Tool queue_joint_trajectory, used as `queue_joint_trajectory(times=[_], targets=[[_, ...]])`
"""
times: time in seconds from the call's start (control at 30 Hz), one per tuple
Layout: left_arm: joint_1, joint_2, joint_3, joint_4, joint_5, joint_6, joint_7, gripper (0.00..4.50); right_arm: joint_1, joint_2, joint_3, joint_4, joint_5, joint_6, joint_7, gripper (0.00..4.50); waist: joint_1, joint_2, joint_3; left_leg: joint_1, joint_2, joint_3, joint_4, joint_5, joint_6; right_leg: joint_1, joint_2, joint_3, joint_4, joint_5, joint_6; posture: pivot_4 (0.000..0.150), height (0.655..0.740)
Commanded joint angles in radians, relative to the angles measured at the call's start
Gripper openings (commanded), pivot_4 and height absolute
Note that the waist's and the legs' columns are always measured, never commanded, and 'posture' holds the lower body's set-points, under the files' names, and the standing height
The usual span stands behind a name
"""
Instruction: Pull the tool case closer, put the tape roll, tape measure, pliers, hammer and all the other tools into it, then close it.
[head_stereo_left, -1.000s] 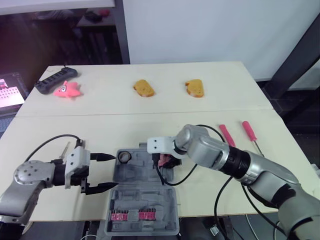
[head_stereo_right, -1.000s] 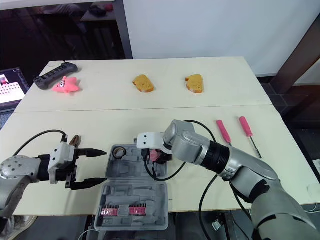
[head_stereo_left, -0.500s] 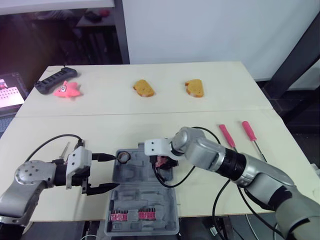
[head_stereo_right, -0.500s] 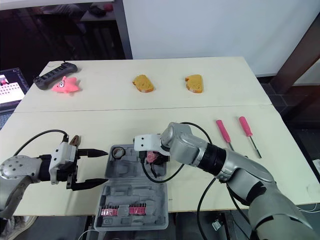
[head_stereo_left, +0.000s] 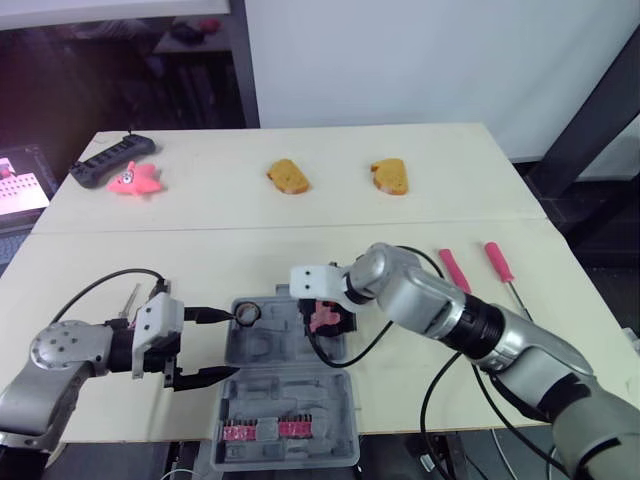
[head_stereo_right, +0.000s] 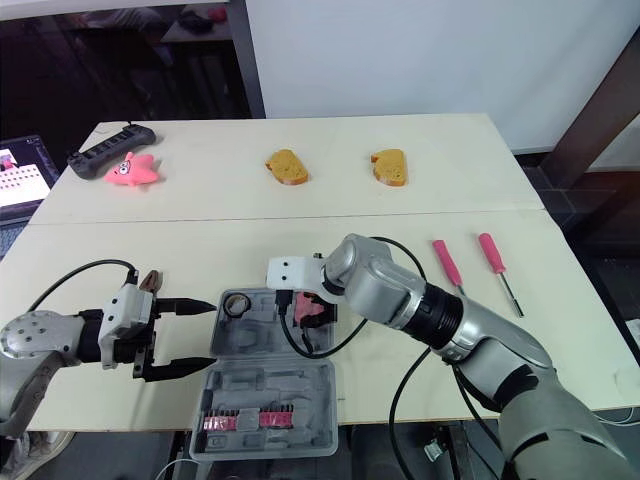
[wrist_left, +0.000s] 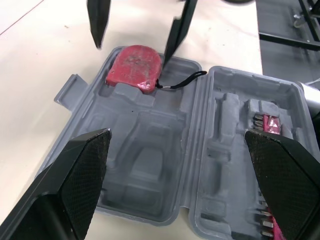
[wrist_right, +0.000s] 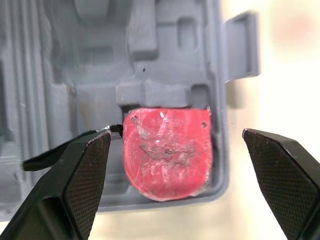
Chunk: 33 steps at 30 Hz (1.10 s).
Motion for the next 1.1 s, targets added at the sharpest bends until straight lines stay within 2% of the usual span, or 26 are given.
queue_joint_trajectory(times=[0.03, 0.07, 0.17, 0.27, 0.47, 0.57, 0.7, 0.8, 0.87, 1.1], targets=[[0.000, 0.006, 0.015, -0.022, -0.017, -0.005, -0.006, 4.50, 0.003, -0.005, -0.037, -0.050, 0.031, 0.002, 0.013, 4.47, 0.000, 0.000, 0.000, 0.000, 0.000, 0.000, 0.000, 0.000, 0.000, 0.000, 0.000, 0.000, 0.000, 0.000, 0.000, 0.150, 0.7400], [-0.001, 0.006, 0.015, -0.019, -0.016, -0.006, -0.007, 4.50, 0.007, -0.008, -0.038, -0.051, 0.034, -0.001, 0.011, 4.47, 0.000, 0.000, 0.000, 0.000, 0.000, 0.000, 0.000, 0.000, 0.000, 0.000, 0.000, 0.000, 0.000, 0.000, 0.000, 0.150, 0.7400], [-0.002, 0.006, 0.014, -0.014, -0.015, -0.008, -0.009, 4.50, 0.020, -0.015, -0.042, -0.040, 0.035, -0.012, 0.000, 3.65, 0.000, 0.000, 0.000, 0.000, 0.000, 0.000, 0.000, 0.000, 0.000, 0.000, 0.000, 0.000, 0.000, 0.000, 0.000, 0.150, 0.7400], [-0.002, 0.006, 0.015, -0.008, -0.013, -0.010, -0.011, 4.50, 0.032, -0.008, -0.061, -0.031, 0.041, -0.019, -0.016, 2.31, 0.000, 0.000, 0.000, 0.000, 0.000, 0.000, 0.000, 0.000, 0.000, 0.000, 0.000, 0.000, 0.000, 0.000, 0.000, 0.150, 0.7400], [0.002, 0.007, 0.021, -0.001, -0.013, -0.016, -0.013, 4.50, 0.102, -0.017, -0.149, -0.041, 0.060, -0.072, -0.057, 2.31, 0.000, 0.000, 0.000, 0.000, 0.000, 0.000, 0.000, 0.000, 0.000, 0.000, 0.000, 0.000, 0.000, 0.000, 0.000, 0.150, 0.7400], [0.007, 0.005, 0.024, 0.006, -0.009, -0.021, -0.010, 4.50, 0.194, -0.013, -0.256, -0.089, 0.096, -0.130, -0.096, 2.31, 0.002, 0.000, 0.000, 0.000, 0.000, 0.000, 0.000, 0.000, 0.000, 0.000, 0.000, 0.000, 0.000, 0.000, 0.000, 0.150, 0.7400], [0.012, 0.001, 0.022, 0.009, -0.007, -0.027, -0.005, 4.50, 0.421, 0.029, -0.457, -0.138, 0.186, -0.411, -0.150, 2.31, 0.003, -0.001, -0.001, 0.000, 0.000, 0.000, 0.000, 0.000, 0.000, 0.001, 0.000, 0.000, -0.001, 0.000, 0.000, 0.150, 0.7400], [0.015, 0.000, 0.021, 0.009, -0.006, -0.029, -0.003, 4.50, 0.546, -0.018, -0.466, -0.095, 0.135, -0.616, -0.161, 2.31, 0.002, -0.001, 0.000, 0.000, 0.000, 0.000, 0.000, 0.000, 0.000, 0.001, 0.000, 0.000, -0.001, 0.000, 0.000, 0.150, 0.7400], [0.016, 0.001, 0.020, 0.012, -0.006, -0.030, -0.004, 4.50, 0.579, -0.041, -0.457, -0.080, 0.130, -0.641, -0.144, 2.31, 0.002, -0.001, 0.000, 0.000, 0.000, 0.000, 0.000, 0.000, 0.000, 0.001, 0.000, 0.000, -0.001, 0.000, 0.000, 0.150, 0.7400], [0.012, 0.001, 0.016, 0.020, -0.006, -0.032, -0.006, 4.50, 0.574, 0.001, -0.455, 0.021, 0.130, -0.681, -0.166, 2.31, 0.001, -0.001, 0.000, 0.001, 0.000, 0.000, 0.000, 0.000, 0.000, 0.001, 0.001, 0.000, 0.000, 0.000, 0.000, 0.150, 0.7400]])
